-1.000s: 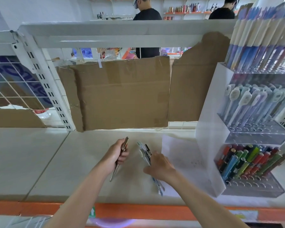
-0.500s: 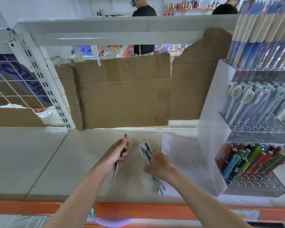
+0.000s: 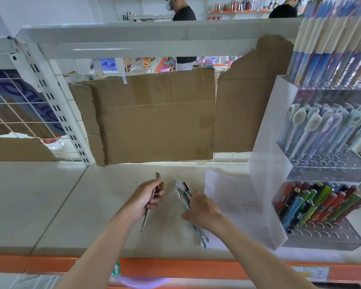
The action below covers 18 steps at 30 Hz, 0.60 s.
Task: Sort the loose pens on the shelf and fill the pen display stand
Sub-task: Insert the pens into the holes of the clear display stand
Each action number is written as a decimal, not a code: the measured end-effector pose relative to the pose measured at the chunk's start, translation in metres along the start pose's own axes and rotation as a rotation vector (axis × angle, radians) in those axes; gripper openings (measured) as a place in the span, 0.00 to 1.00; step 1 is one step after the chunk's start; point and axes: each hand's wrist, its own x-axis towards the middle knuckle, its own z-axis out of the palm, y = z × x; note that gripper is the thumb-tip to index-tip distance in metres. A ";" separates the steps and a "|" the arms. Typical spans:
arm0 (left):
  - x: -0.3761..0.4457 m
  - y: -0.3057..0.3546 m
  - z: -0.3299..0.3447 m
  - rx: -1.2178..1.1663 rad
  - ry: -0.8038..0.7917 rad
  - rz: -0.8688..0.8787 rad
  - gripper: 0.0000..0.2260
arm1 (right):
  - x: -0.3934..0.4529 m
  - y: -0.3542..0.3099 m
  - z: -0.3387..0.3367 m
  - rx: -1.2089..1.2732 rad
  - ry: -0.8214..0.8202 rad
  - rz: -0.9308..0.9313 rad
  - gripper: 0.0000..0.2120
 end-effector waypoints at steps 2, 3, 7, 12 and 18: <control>0.000 -0.002 -0.001 0.028 -0.001 0.028 0.14 | -0.001 0.000 0.000 0.005 -0.004 -0.003 0.13; 0.000 -0.003 -0.001 0.040 0.001 0.040 0.15 | -0.001 0.000 0.000 0.002 -0.004 -0.005 0.14; -0.001 -0.005 -0.001 0.055 -0.001 0.095 0.18 | -0.001 -0.001 0.000 -0.007 0.000 -0.012 0.13; -0.002 -0.001 0.003 -0.030 0.016 0.041 0.19 | -0.001 -0.001 0.000 -0.016 -0.009 -0.009 0.13; 0.000 0.002 0.002 -0.095 -0.009 -0.018 0.17 | 0.000 0.000 0.001 -0.011 -0.002 -0.009 0.13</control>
